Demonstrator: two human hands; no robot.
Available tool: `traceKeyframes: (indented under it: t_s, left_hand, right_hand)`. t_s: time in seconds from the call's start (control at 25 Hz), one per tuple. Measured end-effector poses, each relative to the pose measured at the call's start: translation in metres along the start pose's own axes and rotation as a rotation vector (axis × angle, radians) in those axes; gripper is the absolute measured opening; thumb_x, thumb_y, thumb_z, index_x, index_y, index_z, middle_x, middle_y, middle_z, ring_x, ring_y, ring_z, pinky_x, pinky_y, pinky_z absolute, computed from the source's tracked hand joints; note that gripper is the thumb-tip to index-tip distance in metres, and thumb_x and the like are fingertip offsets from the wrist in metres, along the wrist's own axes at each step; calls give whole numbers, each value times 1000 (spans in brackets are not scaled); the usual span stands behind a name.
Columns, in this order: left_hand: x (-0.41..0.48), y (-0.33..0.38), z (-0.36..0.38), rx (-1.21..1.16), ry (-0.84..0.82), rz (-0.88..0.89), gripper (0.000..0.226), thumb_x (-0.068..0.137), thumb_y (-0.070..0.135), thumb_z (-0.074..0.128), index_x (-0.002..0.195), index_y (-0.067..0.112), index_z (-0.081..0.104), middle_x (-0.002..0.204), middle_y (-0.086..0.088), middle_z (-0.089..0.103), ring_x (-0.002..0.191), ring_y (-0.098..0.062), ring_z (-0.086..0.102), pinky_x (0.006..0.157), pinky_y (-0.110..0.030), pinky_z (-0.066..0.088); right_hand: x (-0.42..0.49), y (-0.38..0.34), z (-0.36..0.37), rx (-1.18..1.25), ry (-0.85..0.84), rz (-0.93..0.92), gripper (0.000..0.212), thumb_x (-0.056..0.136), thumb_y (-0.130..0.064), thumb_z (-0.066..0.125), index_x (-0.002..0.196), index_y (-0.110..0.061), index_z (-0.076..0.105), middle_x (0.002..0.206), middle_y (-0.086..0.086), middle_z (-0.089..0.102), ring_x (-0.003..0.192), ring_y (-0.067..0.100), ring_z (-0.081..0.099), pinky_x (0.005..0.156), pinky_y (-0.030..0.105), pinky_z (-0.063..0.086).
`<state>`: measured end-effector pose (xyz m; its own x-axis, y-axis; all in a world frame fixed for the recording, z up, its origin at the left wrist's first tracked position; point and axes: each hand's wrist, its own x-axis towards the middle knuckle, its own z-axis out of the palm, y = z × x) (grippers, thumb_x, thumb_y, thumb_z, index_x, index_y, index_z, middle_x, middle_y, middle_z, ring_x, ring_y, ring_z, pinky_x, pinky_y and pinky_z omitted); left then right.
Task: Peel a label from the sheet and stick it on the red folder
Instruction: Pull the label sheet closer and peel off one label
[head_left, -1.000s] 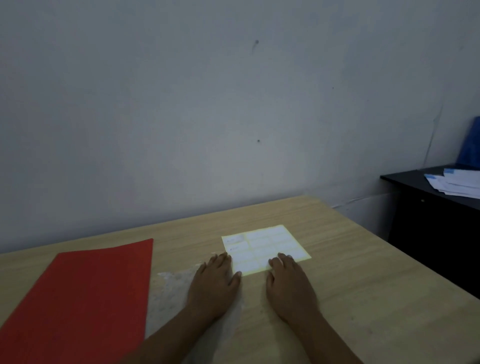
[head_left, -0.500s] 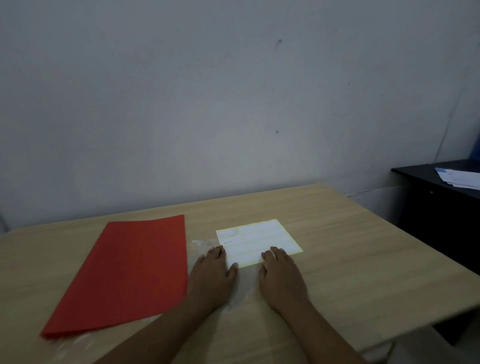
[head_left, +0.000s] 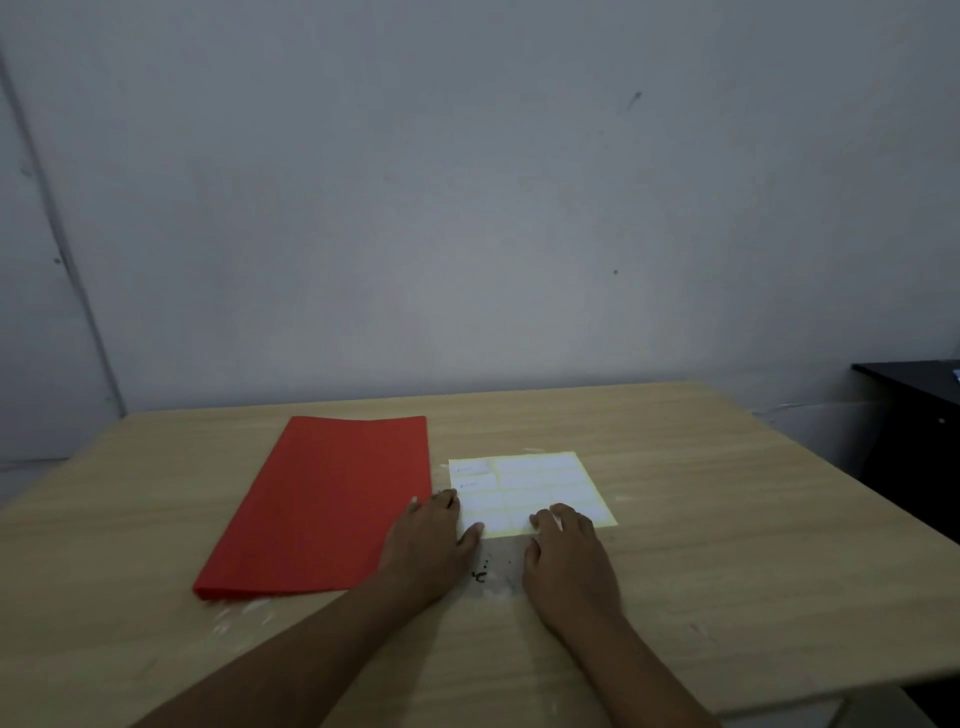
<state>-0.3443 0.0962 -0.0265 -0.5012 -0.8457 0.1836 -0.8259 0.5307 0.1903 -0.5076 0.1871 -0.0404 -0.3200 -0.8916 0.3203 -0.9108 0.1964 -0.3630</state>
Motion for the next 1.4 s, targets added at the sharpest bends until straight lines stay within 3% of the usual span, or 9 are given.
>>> traceKeyframes:
  t_s: [0.28, 0.48, 0.84, 0.92, 1.04, 1.08, 1.16, 1.24, 1.4]
  left_hand:
    - [-3, -12, -5, -118, -14, -7, 67, 99, 51, 41, 147, 5, 43, 159, -5, 35, 144, -20, 36, 122, -37, 17]
    - [-2, -14, -5, -153, 20, -22, 68, 95, 55, 47, 142, 7, 51, 155, -1, 42, 134, -22, 49, 113, -36, 37]
    - [1, -17, -4, -170, 64, -19, 66, 92, 57, 50, 137, 9, 56, 148, 1, 51, 121, -21, 59, 101, -36, 47]
    - [3, -19, -5, -173, 72, -22, 62, 90, 58, 53, 126, 9, 65, 137, 3, 60, 112, -20, 63, 93, -36, 51]
    - [10, -21, -5, -198, 107, -40, 53, 86, 60, 57, 91, 9, 72, 112, 3, 70, 99, -21, 66, 87, -37, 52]
    - [14, -23, -5, -192, 122, -31, 53, 86, 61, 58, 94, 11, 72, 113, 2, 69, 105, -22, 65, 96, -37, 48]
    - [23, -26, -7, -151, 124, -7, 65, 86, 64, 56, 125, 12, 66, 138, 0, 60, 128, -20, 55, 119, -39, 27]
    - [32, -29, -9, -134, 98, 9, 77, 85, 68, 54, 141, 15, 54, 152, -2, 47, 140, -18, 42, 124, -40, 13]
    - [48, -37, -9, -176, -7, 23, 91, 82, 72, 55, 151, 16, 38, 161, -2, 31, 149, -16, 25, 123, -40, 7]
  right_hand:
    - [2, -7, 1, -44, 25, -17, 39, 90, -29, 43, 128, -26, 53, 138, -5, 47, 127, 17, 41, 96, 31, 42]
    - [4, -5, 1, -72, 38, -29, 38, 89, -31, 43, 124, -29, 53, 133, -7, 48, 124, 15, 43, 91, 30, 43]
    - [9, -9, 1, -128, 34, -6, 33, 88, -32, 43, 120, -27, 52, 126, -5, 49, 116, 19, 45, 86, 33, 42]
    - [14, -12, 1, -168, 37, 3, 31, 88, -33, 42, 117, -26, 53, 120, -3, 51, 111, 21, 47, 84, 35, 42]
    - [25, -17, 2, -183, 52, 4, 24, 90, -36, 44, 108, -25, 55, 111, -2, 55, 106, 23, 48, 82, 37, 40]
    - [29, -19, 3, -169, 59, 3, 22, 90, -37, 46, 107, -26, 55, 110, -3, 55, 105, 22, 49, 82, 36, 40]
    - [39, -23, 6, -112, 73, 11, 21, 90, -40, 50, 107, -28, 56, 109, -6, 56, 105, 20, 49, 82, 34, 40]
    - [51, -28, 9, -40, 79, 26, 22, 91, -42, 54, 109, -29, 57, 110, -7, 57, 107, 18, 50, 83, 33, 42]
    - [78, -39, 16, 75, 52, 70, 31, 91, -44, 60, 118, -30, 59, 114, -7, 61, 112, 18, 51, 86, 33, 46]
